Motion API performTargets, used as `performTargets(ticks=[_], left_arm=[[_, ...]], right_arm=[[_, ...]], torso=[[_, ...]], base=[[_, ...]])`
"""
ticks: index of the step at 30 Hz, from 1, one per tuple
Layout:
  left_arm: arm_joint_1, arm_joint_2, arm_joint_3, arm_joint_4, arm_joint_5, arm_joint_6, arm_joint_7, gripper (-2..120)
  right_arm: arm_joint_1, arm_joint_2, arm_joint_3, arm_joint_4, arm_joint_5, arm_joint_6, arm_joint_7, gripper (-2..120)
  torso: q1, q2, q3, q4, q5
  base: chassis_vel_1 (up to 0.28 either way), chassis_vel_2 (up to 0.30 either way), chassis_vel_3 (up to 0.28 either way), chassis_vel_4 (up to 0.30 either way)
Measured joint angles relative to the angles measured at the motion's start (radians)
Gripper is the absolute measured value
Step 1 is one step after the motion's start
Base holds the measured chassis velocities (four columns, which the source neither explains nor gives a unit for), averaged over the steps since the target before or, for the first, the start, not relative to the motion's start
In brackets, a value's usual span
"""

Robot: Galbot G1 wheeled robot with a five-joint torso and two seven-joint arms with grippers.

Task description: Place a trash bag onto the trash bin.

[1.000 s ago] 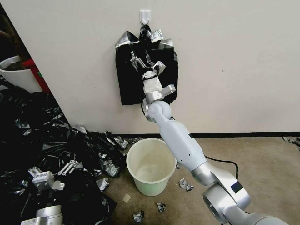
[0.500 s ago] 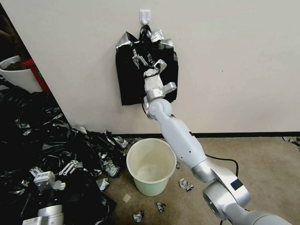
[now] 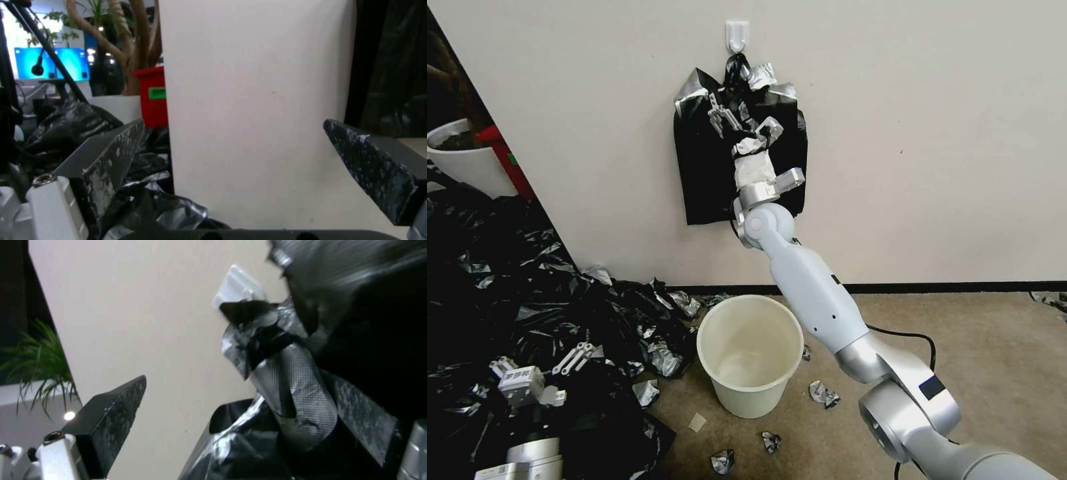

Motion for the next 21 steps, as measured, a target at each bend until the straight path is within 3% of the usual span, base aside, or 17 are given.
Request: performTargets(ticks=[4, 6, 12, 19, 21], left_arm=[[0.003, 0.000, -0.001, 0.000, 0.000, -0.002, 0.000, 100], [0.003, 0.001, -0.003, 0.003, 0.000, -0.003, 0.000, 100], [0.002, 0.001, -0.002, 0.006, 0.000, -0.004, 0.000, 100], [-0.001, 0.004, -0.001, 0.011, 0.001, -0.004, 0.000, 100], [-0.001, 0.005, -0.002, 0.012, 0.001, -0.004, 0.000, 100]], right_arm=[[0.003, 0.000, 0.003, 0.000, 0.021, -0.004, -0.001, 94], [0.005, 0.000, -0.001, 0.002, 0.023, -0.005, -0.018, 79], [0.012, -0.001, -0.002, -0.003, 0.028, -0.006, -0.030, 66], [0.031, -0.001, 0.004, -0.057, 0.028, -0.008, -0.042, 37], [0.034, -0.001, 0.006, -0.063, 0.028, -0.008, -0.043, 36]], torso=[[0.000, 0.000, 0.000, 0.0000, 0.0000], [0.000, 0.000, 0.000, 0.0001, 0.0000], [0.000, 0.000, 0.000, 0.0000, 0.0000], [0.000, 0.000, 0.000, 0.0001, 0.0000], [0.000, 0.000, 0.000, 0.0000, 0.0000]], base=[[0.000, 0.000, 0.000, 0.000], [0.000, 0.000, 0.000, 0.000], [0.000, 0.000, 0.000, 0.000], [0.000, 0.000, 0.000, 0.000], [0.000, 0.000, 0.000, 0.000]])
